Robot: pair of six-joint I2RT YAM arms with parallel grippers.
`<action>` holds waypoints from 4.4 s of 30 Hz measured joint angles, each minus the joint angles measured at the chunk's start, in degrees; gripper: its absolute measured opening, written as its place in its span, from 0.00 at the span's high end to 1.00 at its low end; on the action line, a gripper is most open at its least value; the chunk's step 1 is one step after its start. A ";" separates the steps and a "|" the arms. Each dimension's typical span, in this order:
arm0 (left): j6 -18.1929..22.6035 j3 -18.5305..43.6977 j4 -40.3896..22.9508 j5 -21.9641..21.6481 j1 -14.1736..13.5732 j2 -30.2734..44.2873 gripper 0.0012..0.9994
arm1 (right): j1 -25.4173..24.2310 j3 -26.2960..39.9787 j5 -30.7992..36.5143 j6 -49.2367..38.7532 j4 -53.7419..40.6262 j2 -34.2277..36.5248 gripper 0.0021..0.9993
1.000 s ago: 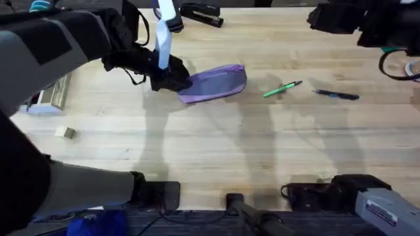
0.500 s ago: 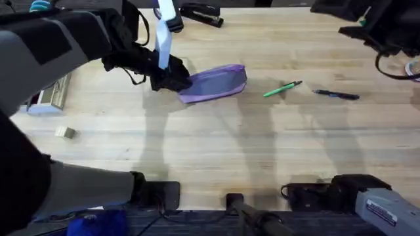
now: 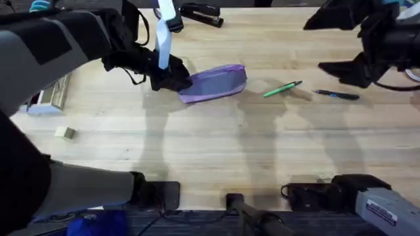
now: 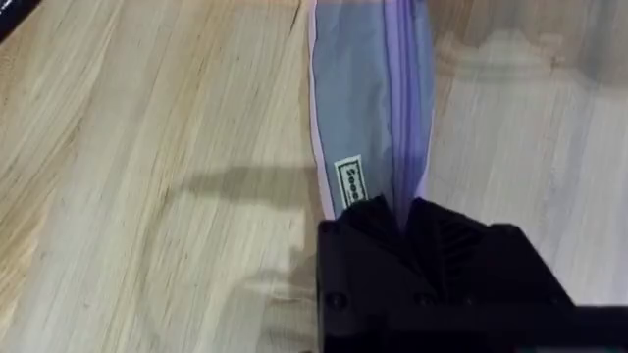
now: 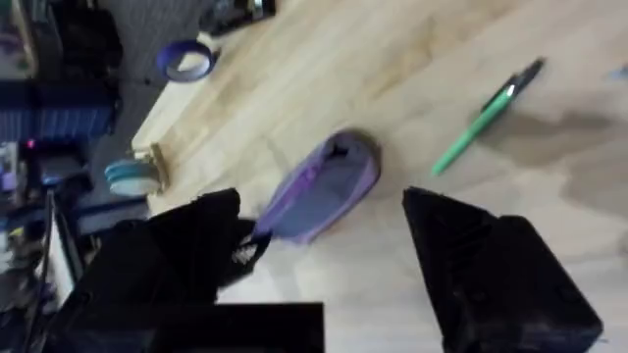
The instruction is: Unzip the bag, pick up the pens from the table one at a time and place them inside, then zip the bag closed.
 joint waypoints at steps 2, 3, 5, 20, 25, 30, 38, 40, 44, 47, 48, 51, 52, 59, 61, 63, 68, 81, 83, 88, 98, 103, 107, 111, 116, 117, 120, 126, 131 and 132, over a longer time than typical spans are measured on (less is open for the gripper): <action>0.00 0.00 0.00 0.01 -0.01 0.00 0.96 | 0.11 0.00 -2.40 1.10 -0.87 0.42 0.00; 0.00 0.00 0.04 -0.01 -0.01 0.00 0.96 | 0.26 0.00 -3.25 2.03 -0.94 0.52 0.00; 0.00 0.00 0.35 -0.01 0.01 0.00 0.96 | 0.79 0.00 -4.54 4.80 -1.19 0.57 0.00; 0.00 0.00 0.68 -0.04 0.01 0.00 0.96 | 14.58 0.00 0.60 21.32 -0.74 0.58 0.00; -0.02 0.00 0.70 -0.04 0.01 0.00 0.96 | 19.85 0.00 5.77 25.08 1.47 0.59 0.00; -0.04 0.00 0.74 -0.04 0.01 0.00 0.96 | 23.77 0.10 9.59 27.30 4.14 1.26 0.00; -0.04 0.00 0.79 -0.06 0.01 0.00 0.96 | 25.97 0.22 11.33 29.26 6.83 6.56 0.00; -0.04 0.00 0.79 -0.06 0.01 0.00 0.96 | 25.99 0.24 11.44 29.63 7.39 7.88 0.00; -0.04 0.00 0.76 -0.06 0.01 0.00 0.96 | 25.97 0.22 11.48 30.03 8.50 10.19 0.00; -0.04 0.00 0.76 -0.06 0.01 0.00 0.96 | 25.99 0.24 11.48 30.27 9.48 11.88 0.00; -0.04 0.00 0.76 -0.06 0.01 0.00 0.96 | 25.99 0.24 11.48 30.32 9.95 12.56 0.00; -0.04 0.00 0.76 -0.06 0.01 0.00 0.96 | 25.99 0.24 11.48 30.66 11.29 14.80 0.00; -0.04 0.00 0.76 -0.06 0.01 0.00 0.96 | 25.99 0.24 11.48 30.72 11.76 15.56 0.00; -0.04 0.00 0.76 -0.06 0.01 0.00 0.96 | 25.99 0.24 11.48 31.96 16.96 20.69 0.00; -0.04 0.00 0.76 -0.06 0.01 0.00 0.96 | 25.99 0.24 11.48 32.18 17.77 21.96 0.00; -0.04 0.00 0.76 -0.06 0.01 0.00 0.96 | 25.97 0.24 11.48 32.48 17.89 23.24 0.00; -0.04 0.00 0.76 -0.06 0.01 0.00 0.96 | 25.99 0.24 11.48 33.04 18.92 26.50 0.00; -0.04 0.00 0.76 -0.06 0.01 0.00 0.96 | 26.73 0.24 11.46 34.97 25.19 32.41 0.02; -0.04 0.00 0.76 -0.06 0.01 0.00 0.96 | 26.91 0.24 11.46 35.12 25.34 32.83 0.09; -0.04 0.00 0.80 -0.09 0.01 0.00 0.96 | 26.95 0.24 11.46 35.39 25.30 32.94 0.38; -0.04 0.00 0.85 -0.13 0.01 0.00 0.96 | 26.95 0.24 11.46 35.36 25.09 32.94 0.80; -0.04 0.00 0.85 -0.14 0.01 0.00 0.96 | 26.95 0.24 11.46 35.34 24.99 32.96 0.96; -0.04 0.00 0.85 -0.14 0.01 0.00 0.96 | 26.95 0.24 11.35 35.36 24.97 32.94 0.96; -0.04 0.00 0.84 -0.14 0.01 0.00 0.96 | 26.95 0.24 11.06 35.36 24.95 32.95 0.97; -0.04 0.00 0.85 -0.19 0.01 0.00 0.96 | 26.93 0.24 10.47 35.18 25.37 32.95 0.97; -0.04 0.00 0.85 -0.22 0.02 0.00 0.96 | 26.90 0.24 10.27 35.12 25.61 32.95 0.97; -0.04 0.00 0.83 -0.26 0.15 0.00 0.96 | 26.71 0.24 9.58 35.12 26.45 32.94 0.97; -0.04 0.00 0.81 -0.28 0.16 0.00 0.96 | 26.33 0.24 8.82 34.69 26.70 32.94 0.97; -0.04 0.00 0.81 -0.21 0.16 0.00 0.96 | 26.08 0.13 8.06 34.06 26.37 31.78 0.97; -0.04 0.00 0.81 -0.18 0.16 0.00 0.96 | 26.08 0.13 7.99 34.01 26.32 31.37 0.97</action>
